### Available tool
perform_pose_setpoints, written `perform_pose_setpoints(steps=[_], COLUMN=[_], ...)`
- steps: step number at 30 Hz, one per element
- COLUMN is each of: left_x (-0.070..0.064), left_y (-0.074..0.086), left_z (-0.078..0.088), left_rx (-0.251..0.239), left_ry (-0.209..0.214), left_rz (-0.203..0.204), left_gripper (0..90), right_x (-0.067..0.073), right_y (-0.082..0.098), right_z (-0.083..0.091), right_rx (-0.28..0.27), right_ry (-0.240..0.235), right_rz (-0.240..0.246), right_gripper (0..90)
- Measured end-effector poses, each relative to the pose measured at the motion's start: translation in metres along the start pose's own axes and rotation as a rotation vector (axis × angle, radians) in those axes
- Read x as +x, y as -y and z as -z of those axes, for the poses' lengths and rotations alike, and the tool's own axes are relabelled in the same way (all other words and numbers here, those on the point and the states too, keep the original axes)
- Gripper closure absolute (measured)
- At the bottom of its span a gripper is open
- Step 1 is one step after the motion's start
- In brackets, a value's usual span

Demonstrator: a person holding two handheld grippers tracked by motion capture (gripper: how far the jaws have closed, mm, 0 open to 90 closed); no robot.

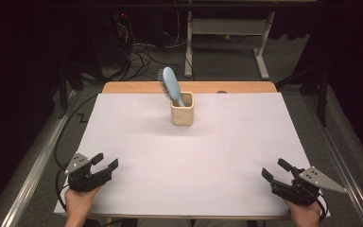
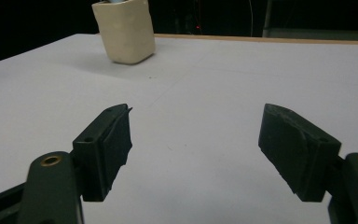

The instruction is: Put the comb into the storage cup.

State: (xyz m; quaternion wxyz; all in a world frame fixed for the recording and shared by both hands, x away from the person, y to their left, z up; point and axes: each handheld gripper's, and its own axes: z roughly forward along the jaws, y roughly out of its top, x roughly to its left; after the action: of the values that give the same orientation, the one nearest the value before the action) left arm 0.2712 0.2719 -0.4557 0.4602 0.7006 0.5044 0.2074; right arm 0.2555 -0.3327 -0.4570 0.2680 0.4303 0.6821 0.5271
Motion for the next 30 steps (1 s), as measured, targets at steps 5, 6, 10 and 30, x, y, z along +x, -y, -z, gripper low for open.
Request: perform_pose_setpoints(steps=[5, 6, 10, 30], left_x=[-0.001, -0.001, -0.001, -0.001], left_y=[0.006, 0.008, 0.012, 0.021], left_z=[-0.002, -0.003, -0.005, -0.006], left_rx=[0.01, 0.011, 0.024, 0.032], left_ry=[0.0, 0.003, 0.001, -0.001], left_rz=[0.004, 0.009, 0.01, 0.019], left_gripper=[32.7, 32.6, 32.0, 30.3], right_x=[-0.001, -0.001, -0.003, -0.004], right_y=[0.0, 0.0, 0.0, 0.002], right_z=[0.003, 0.003, 0.004, 0.004], right_rx=[-0.008, -0.011, -0.007, 0.001], right_ry=[-0.002, 0.001, 0.005, 0.022], right_rz=[0.003, 0.001, -0.007, -0.018], right_gripper=[26.1, 26.1, 26.1, 26.0])
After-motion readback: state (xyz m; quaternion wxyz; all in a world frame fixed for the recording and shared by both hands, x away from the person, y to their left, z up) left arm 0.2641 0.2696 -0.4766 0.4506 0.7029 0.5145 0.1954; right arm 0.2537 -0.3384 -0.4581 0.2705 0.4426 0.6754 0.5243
